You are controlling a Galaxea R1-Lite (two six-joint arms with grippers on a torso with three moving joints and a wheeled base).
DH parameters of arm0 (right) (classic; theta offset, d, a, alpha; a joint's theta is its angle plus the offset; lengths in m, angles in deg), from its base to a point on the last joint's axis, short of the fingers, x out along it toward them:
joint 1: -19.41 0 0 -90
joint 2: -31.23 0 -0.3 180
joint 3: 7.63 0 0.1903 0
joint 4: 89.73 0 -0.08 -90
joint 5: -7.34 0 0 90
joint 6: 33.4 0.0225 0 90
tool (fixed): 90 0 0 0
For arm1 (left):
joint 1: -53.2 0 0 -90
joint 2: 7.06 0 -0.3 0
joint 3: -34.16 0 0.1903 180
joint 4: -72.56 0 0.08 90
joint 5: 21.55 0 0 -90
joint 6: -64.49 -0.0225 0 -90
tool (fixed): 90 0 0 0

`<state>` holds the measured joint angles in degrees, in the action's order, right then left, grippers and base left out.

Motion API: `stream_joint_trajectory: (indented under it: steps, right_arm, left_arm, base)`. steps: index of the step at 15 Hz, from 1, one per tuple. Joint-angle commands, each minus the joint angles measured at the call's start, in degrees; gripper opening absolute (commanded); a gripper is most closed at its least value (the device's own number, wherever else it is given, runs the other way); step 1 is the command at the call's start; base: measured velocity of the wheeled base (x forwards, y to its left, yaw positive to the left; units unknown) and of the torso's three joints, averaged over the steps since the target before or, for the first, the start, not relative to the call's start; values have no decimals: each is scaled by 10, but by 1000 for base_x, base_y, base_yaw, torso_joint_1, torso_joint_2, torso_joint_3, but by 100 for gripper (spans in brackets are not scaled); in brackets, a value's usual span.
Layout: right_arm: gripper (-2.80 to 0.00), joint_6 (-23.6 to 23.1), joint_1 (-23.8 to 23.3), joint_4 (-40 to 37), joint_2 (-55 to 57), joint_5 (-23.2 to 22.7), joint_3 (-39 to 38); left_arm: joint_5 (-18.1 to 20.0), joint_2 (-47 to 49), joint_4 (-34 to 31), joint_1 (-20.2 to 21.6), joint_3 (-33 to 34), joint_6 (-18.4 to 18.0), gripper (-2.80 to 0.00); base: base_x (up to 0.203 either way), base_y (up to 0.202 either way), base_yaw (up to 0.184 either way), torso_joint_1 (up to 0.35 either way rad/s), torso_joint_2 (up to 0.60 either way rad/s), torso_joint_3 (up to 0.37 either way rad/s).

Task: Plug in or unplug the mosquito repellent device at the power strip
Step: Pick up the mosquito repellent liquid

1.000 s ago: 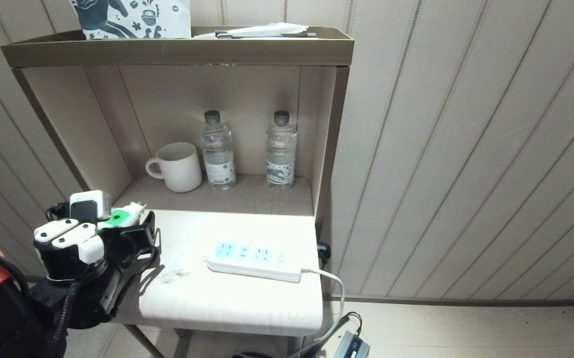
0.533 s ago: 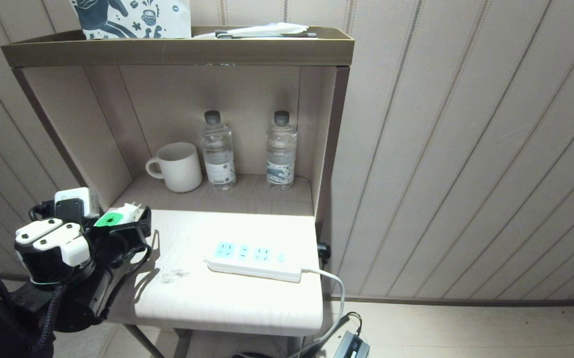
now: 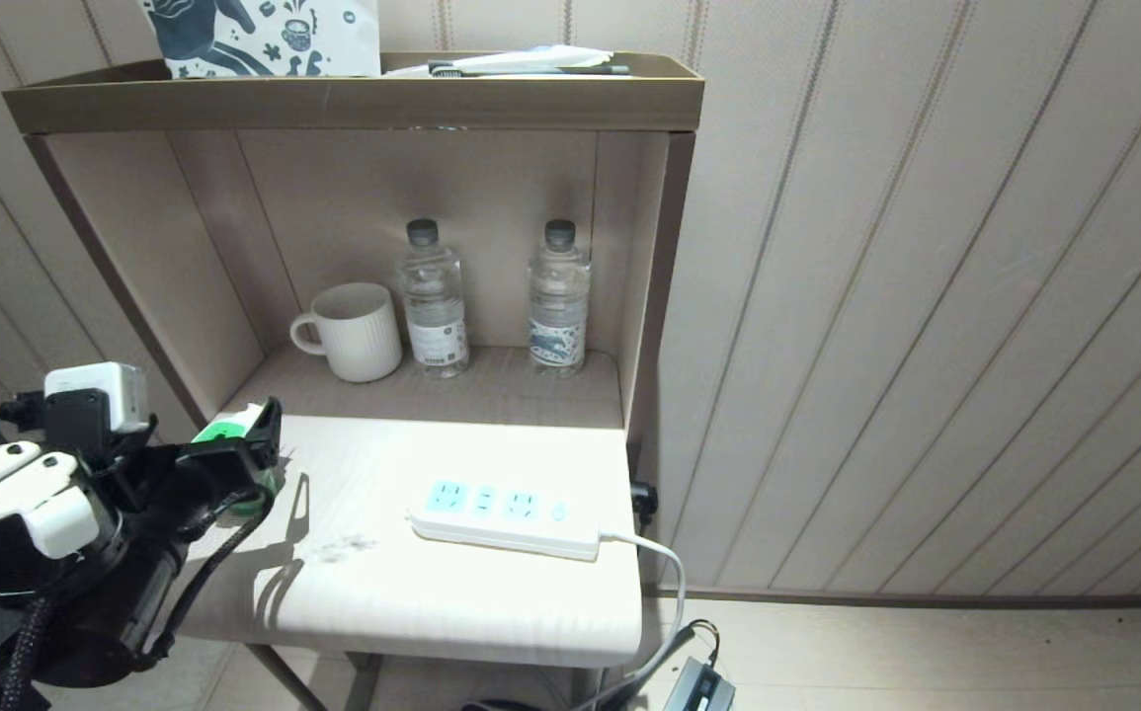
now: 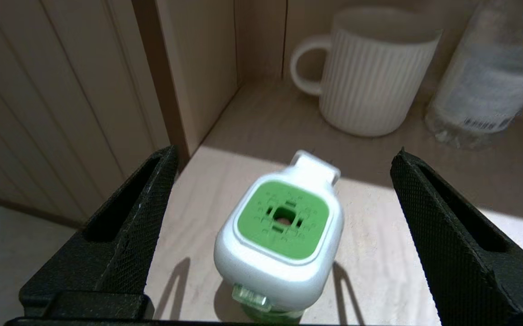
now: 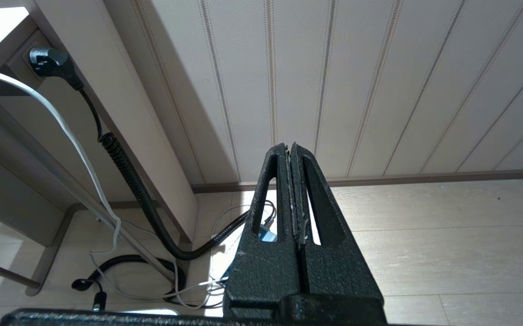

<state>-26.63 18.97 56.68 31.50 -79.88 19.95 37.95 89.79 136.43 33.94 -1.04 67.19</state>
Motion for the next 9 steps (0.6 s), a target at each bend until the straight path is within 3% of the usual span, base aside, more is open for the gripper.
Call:
stream_joint_trajectory:
  steps: [1, 4, 5, 9]
  right_arm:
    - [-280, 0, 0, -1, 1, 0, 0]
    - [-280, 0, 0, -1, 1, 0, 0]
    - [-280, 0, 0, -1, 1, -1, 0]
    - [-280, 0, 0, -1, 1, -1, 0]
  left_arm:
    - [-4, -37, 7, -5, -13, -5, 0]
    - [-12, -74, -11, -5, -53, -43, 0]
    - [-16, -89, -26, -4, -68, -56, -280]
    - [-34, -189, -145, -4, -117, -95, -280]
  base:
    - [0, 0, 0, 0, 0, 0]
    - [0, 0, 0, 0, 0, 0]
    - [0, 0, 0, 0, 0, 0]
    - [0, 0, 0, 0, 0, 0]
